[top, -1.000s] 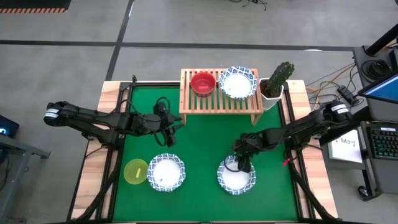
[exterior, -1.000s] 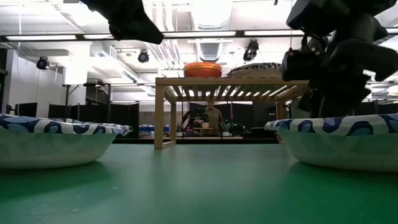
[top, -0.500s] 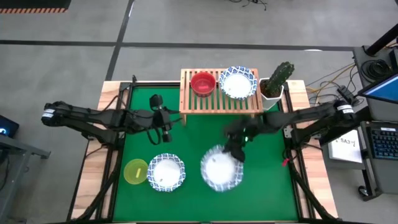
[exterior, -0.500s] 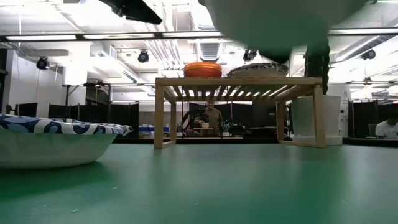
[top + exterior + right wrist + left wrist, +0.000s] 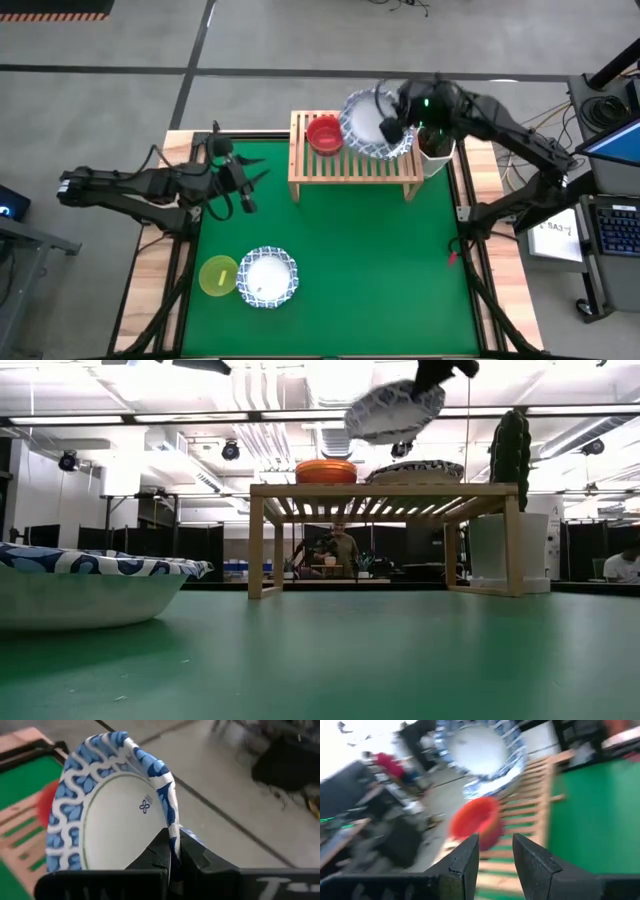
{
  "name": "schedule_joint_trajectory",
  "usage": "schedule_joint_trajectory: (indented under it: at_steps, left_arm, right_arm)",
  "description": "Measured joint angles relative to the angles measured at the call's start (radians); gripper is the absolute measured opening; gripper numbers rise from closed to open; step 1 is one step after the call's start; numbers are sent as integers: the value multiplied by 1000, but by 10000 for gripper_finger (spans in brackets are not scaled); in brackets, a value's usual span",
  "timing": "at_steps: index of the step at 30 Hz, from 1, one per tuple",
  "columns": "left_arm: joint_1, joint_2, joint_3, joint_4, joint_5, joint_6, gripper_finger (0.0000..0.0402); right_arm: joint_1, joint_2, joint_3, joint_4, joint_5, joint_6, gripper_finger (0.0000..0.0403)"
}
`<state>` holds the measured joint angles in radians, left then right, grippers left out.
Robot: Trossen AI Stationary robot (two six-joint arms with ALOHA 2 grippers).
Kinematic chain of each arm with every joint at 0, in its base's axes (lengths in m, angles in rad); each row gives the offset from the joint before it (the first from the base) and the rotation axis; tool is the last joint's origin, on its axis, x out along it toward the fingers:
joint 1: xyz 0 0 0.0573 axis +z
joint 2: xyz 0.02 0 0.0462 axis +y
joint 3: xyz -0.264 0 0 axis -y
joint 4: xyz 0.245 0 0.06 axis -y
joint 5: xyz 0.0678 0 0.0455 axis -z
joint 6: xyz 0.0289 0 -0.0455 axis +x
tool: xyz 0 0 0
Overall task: Place and stack bowls onto a shelf
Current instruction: Stack the big white bowl on the big white bowl on the shelf
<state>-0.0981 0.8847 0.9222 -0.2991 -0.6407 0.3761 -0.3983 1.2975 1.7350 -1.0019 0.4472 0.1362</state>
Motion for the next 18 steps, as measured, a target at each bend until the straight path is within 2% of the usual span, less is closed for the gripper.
schedule_joint_trajectory:
  at_steps: [3, 8, 12, 18]
  left_arm:
    - [13, -31, 0, 20, -100, 46, 102]
    - [50, -62, 0, 44, -110, 57, 102]
    - [68, -67, 0, 44, -110, 50, 102]
    - [70, -65, 0, 24, -111, 27, 102]
  right_arm:
    - [-103, 16, 14, -20, -65, -2, 9]
    - [-203, 74, 10, -31, -88, -34, 9]
    - [-223, 115, 10, -48, -139, -56, 16]
    - [-224, 136, 10, -75, -135, -61, 64]
